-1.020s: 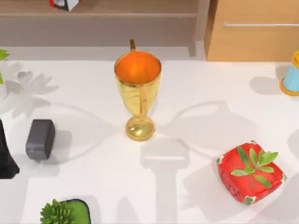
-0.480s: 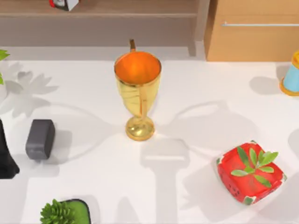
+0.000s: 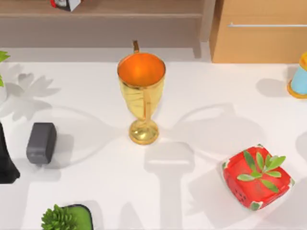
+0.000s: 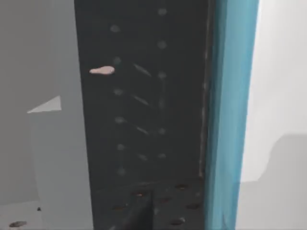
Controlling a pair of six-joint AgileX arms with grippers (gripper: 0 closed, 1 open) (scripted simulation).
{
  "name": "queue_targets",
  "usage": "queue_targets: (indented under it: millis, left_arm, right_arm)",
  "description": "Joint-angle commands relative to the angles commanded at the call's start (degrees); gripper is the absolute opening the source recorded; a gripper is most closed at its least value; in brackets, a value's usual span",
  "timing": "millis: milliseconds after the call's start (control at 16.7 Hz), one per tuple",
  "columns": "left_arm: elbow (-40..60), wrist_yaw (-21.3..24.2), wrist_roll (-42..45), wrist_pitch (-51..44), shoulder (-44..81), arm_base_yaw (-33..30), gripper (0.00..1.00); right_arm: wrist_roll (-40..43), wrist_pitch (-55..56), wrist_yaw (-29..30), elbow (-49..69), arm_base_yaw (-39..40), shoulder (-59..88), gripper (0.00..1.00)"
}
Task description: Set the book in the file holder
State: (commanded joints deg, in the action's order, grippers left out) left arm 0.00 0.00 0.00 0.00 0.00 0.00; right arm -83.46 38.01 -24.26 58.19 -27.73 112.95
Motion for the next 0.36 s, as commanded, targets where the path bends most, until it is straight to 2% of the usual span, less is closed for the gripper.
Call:
queue_targets:
  millis: [360]
  left_arm:
    - [0.0,0.0,0.0,0.0,0.0,0.0,1.0]
  right_arm:
    - [0.0,0.0,0.0,0.0,0.0,0.0,1.0]
